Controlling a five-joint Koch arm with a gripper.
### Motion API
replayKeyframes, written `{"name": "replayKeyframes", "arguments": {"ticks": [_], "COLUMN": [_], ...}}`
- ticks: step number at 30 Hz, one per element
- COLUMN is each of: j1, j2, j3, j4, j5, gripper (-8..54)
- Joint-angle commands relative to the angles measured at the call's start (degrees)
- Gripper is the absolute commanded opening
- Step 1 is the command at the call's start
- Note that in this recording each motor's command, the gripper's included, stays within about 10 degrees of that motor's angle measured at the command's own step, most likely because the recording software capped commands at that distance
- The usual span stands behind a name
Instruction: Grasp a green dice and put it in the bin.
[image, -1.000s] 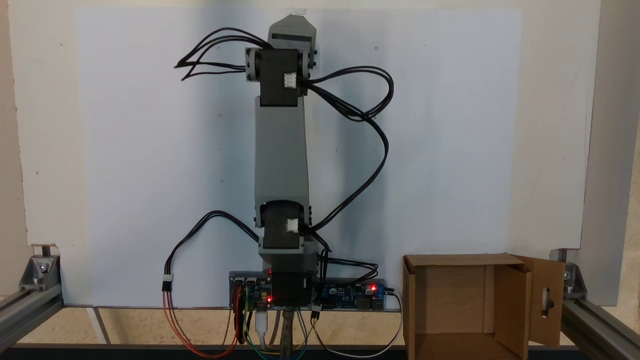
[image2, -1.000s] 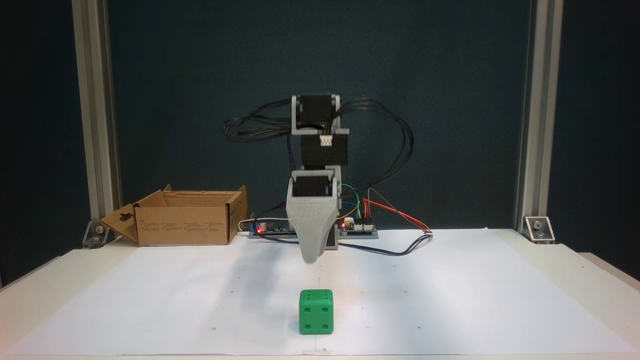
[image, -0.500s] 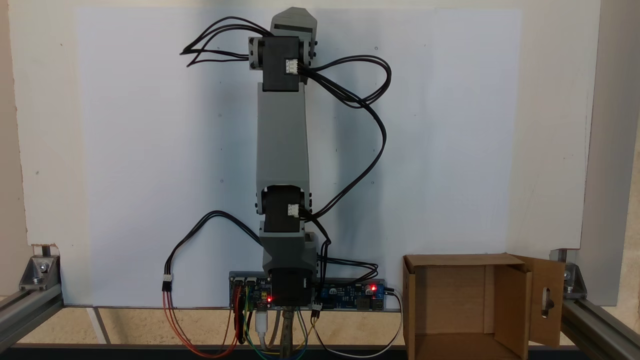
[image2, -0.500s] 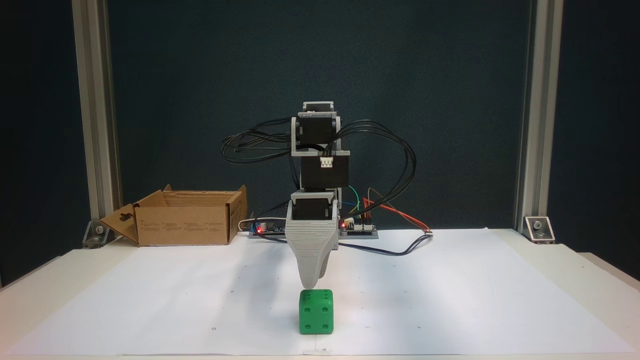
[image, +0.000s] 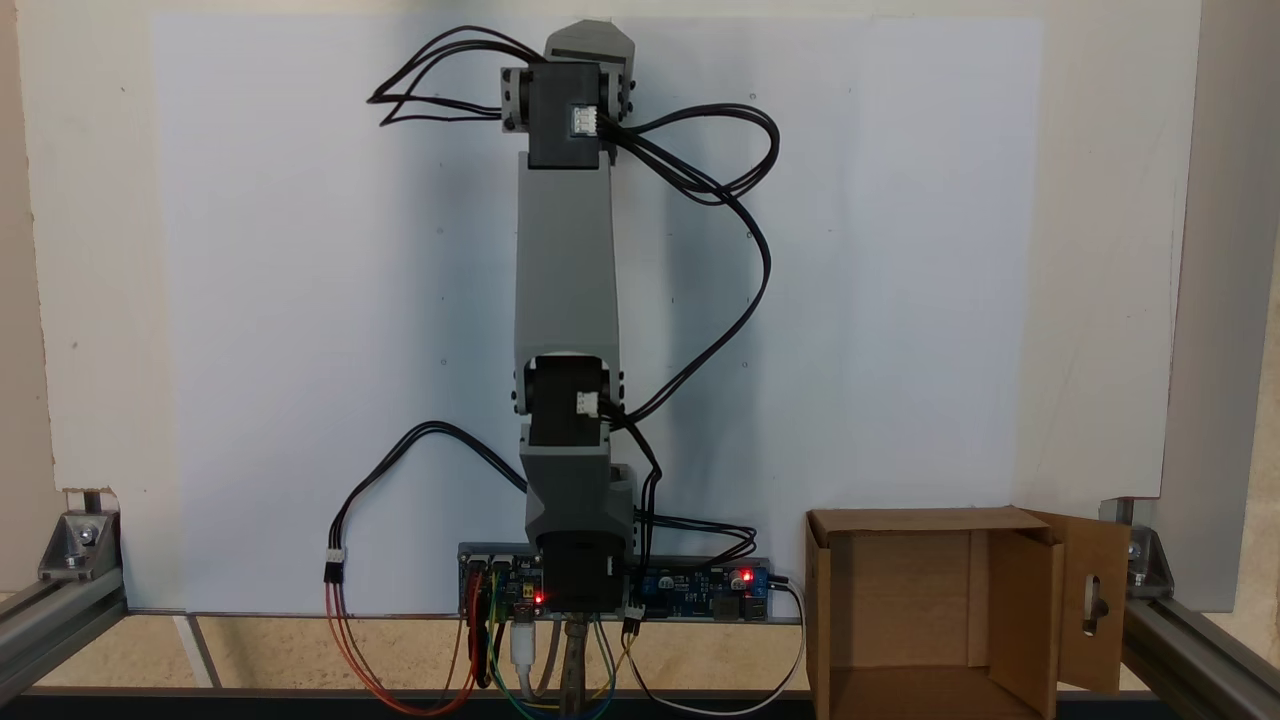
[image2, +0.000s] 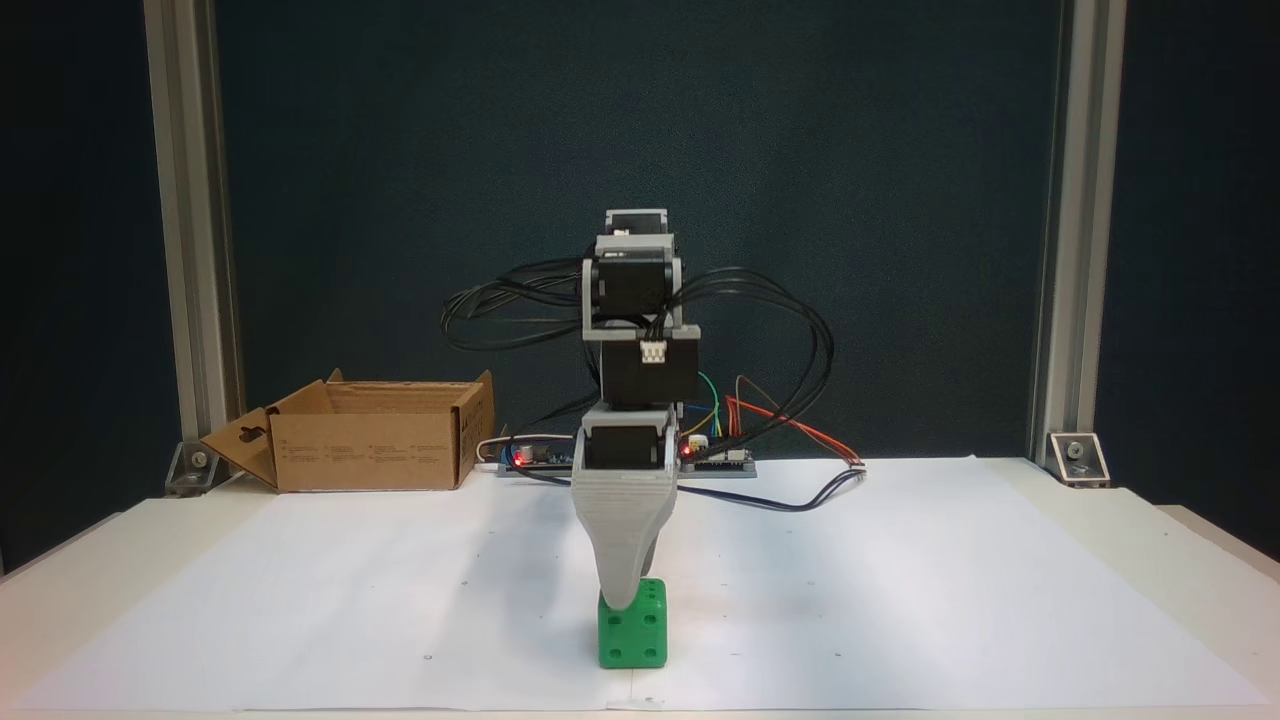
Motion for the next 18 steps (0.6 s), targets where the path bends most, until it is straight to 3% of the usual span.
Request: {"name": "replayKeyframes", "arguments": {"ticks": [1, 18], "j1": [-0.5, -0.7], "j2": [0.1, -4.3], "j3": [-3.8, -3.8], "j4": [-0.7, -3.6], "j5": [2.3, 2.1], "gripper": [43.1, 41.5]}}
